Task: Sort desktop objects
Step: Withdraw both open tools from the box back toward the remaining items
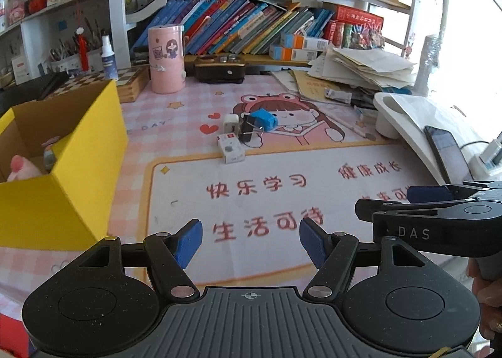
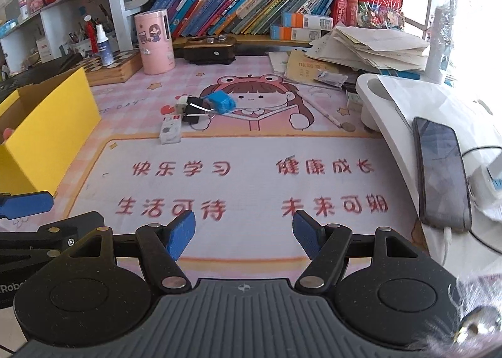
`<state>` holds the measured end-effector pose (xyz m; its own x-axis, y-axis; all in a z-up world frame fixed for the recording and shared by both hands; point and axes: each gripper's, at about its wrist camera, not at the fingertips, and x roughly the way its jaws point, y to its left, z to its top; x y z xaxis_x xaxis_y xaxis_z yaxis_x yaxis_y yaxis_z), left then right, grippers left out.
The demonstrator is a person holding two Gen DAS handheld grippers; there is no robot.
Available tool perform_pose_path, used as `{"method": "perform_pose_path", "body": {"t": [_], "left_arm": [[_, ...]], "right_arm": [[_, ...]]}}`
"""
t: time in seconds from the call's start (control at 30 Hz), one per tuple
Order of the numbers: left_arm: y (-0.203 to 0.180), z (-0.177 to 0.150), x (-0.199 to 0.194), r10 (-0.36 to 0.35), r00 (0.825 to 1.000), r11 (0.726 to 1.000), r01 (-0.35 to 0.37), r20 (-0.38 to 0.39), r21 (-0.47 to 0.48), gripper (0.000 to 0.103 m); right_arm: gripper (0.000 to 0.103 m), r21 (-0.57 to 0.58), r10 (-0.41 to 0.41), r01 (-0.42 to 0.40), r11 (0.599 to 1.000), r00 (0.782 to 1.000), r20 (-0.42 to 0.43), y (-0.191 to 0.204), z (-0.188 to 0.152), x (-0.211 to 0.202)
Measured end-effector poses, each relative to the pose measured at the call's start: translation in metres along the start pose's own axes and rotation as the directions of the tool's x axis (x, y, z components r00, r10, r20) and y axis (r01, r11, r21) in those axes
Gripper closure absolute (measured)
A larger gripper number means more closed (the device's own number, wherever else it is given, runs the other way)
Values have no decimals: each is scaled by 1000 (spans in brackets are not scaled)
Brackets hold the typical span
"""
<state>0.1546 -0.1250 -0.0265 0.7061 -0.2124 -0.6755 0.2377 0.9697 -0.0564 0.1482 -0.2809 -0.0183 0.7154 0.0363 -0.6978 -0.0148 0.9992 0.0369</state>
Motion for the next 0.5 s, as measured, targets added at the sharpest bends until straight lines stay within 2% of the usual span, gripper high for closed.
{"method": "perform_pose_path", "body": {"t": [0.5], "left_arm": [[-13, 40, 49, 90, 996, 994, -90, 2, -60, 36]], "right_arm": [[36, -40, 71, -70, 997, 997, 8, -38, 47, 46]]}}
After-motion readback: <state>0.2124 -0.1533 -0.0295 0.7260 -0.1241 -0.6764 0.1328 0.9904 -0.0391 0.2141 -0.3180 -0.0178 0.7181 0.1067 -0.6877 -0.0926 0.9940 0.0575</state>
